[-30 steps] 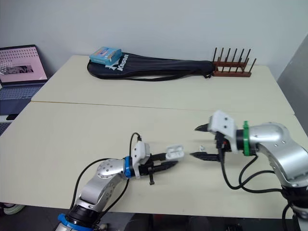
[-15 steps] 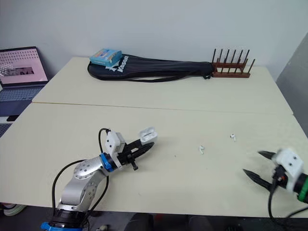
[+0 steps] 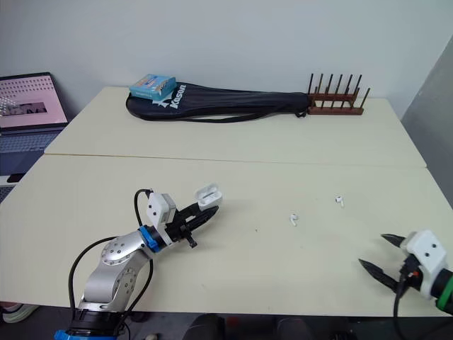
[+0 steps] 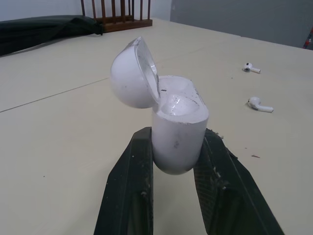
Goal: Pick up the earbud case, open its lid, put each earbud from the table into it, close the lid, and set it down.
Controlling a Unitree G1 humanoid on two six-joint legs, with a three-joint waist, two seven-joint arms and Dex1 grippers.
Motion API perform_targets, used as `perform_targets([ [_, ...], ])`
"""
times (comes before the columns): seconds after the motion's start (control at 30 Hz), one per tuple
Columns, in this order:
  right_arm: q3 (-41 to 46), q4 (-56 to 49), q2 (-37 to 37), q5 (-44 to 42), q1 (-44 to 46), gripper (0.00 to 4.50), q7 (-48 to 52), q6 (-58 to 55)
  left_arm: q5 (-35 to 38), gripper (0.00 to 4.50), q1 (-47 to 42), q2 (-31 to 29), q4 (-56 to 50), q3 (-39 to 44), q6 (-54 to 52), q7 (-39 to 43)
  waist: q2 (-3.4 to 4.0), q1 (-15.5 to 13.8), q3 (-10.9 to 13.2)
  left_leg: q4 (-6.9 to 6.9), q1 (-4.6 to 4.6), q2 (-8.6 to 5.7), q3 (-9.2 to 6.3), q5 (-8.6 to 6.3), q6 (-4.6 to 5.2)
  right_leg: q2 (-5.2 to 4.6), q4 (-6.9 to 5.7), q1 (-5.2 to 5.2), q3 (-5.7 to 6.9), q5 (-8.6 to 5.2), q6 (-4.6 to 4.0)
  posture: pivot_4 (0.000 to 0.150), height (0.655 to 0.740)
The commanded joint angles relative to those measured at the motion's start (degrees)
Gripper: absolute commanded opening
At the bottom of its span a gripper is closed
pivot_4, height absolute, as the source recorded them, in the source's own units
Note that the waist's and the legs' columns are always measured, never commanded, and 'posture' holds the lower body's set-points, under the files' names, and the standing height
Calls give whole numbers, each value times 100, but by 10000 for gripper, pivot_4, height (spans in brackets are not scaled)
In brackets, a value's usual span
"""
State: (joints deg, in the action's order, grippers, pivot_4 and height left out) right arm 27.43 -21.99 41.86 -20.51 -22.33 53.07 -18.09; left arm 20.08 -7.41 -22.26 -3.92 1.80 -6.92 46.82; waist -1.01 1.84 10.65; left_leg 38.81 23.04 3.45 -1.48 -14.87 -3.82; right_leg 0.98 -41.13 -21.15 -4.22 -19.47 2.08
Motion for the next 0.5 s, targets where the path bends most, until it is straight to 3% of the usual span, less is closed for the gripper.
perform_targets([
  [0.03, -545, -717, -289, -83, 530, 45000, -765, -572, 15, 7542, -38, -39, -63, 52, 158, -2, -1, 8, 0, 0, 0, 1, 1, 0, 0, 0, 0, 0, -1, 0, 0, 1500, 6925],
  [0.23, -2322, -991, -1390, 682, 1678, 45000, -2318, -1453, -56, 7542, -54, -23, -56, -68, 181, 23, -1, -4, 0, -3, 4, 2, -2, 0, -1, 1, 0, -8, 1, 10, -18, 1500, 6925],
  [0.5, -3133, -439, -2476, 1393, 2263, 45000, -3714, -1855, -66, 7542, -1, -82, -156, -104, 154, 29, -2, -25, -1, 1, 46, -2, -12, 0, -2, -5, 2, -42, 12, 14, -23, 1500, 6925],
])
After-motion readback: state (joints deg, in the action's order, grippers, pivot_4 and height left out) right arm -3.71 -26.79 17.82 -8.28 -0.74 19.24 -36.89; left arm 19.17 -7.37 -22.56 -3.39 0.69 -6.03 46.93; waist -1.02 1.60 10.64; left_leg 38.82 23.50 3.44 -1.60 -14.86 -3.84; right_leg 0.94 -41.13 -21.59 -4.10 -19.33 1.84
